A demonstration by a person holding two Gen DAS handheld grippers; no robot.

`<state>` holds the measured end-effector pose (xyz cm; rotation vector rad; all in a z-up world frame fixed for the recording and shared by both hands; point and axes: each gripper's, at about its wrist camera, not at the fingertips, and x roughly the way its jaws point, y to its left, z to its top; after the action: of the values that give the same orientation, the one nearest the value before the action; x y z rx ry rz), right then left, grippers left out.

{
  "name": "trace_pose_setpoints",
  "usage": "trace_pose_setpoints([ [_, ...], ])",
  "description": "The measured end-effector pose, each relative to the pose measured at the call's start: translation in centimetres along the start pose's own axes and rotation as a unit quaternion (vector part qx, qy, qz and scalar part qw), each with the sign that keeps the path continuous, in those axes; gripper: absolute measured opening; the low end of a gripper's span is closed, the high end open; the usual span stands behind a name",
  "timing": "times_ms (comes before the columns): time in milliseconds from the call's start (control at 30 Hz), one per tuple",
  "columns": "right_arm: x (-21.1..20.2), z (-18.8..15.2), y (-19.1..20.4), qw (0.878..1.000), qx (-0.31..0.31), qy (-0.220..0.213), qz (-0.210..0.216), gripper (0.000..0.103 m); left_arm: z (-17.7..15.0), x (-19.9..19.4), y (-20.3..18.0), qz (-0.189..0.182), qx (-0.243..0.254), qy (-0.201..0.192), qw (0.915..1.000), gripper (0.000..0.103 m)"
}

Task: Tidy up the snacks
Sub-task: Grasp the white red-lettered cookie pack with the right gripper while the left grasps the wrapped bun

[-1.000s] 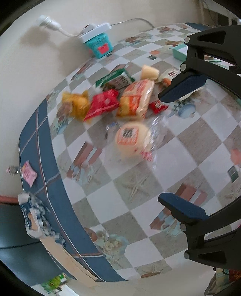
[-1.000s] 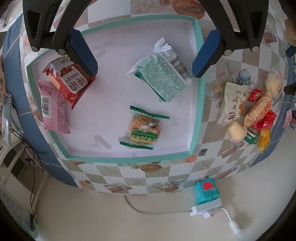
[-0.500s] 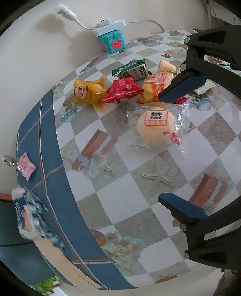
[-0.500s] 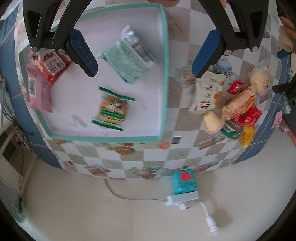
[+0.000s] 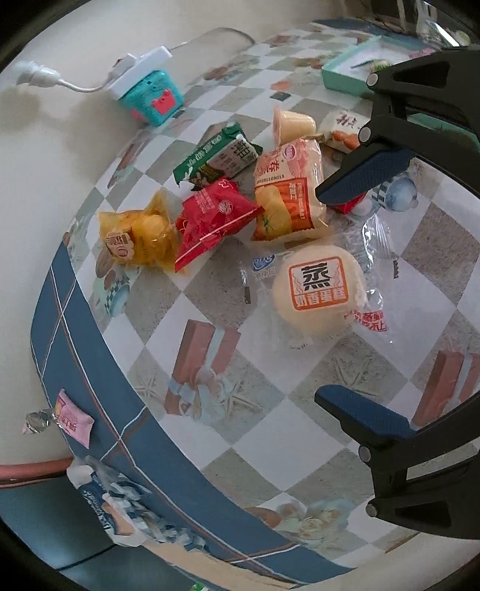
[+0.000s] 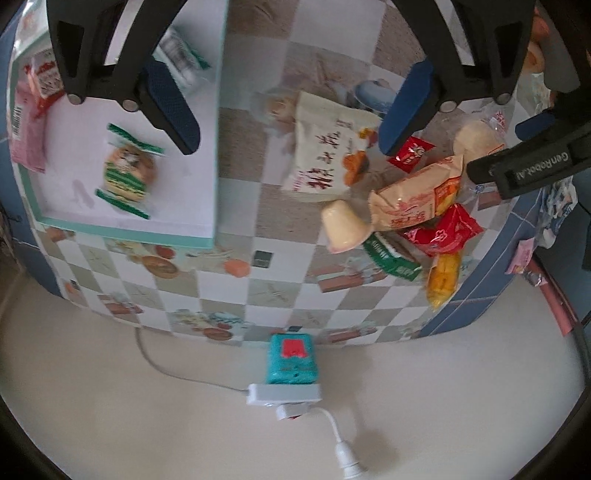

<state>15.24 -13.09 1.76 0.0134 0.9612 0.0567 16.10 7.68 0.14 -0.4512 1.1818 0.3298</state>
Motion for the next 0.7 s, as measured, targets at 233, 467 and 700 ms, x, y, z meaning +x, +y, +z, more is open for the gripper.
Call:
trace_pose_setpoints([
  [233,2.2,0.3,1.7,1.000,-0.012,0.007,0.003,0.089,0.1,0.8,-0.2,-0.003,0.000,0.007,1.0000,0.098],
  [467,4.2,0.4,2.2,1.000,-0.008,0.025,0.000,0.087,0.0,1.1,-0.9,-0.008,0.008,0.011,0.9999,0.098],
  [700,5.9,0.4,2.6,0.999,-0.009,0.040,-0.004,0.075,0.1,1.8,-1.2,-0.005,0.008,0.017,0.9998,0.098],
])
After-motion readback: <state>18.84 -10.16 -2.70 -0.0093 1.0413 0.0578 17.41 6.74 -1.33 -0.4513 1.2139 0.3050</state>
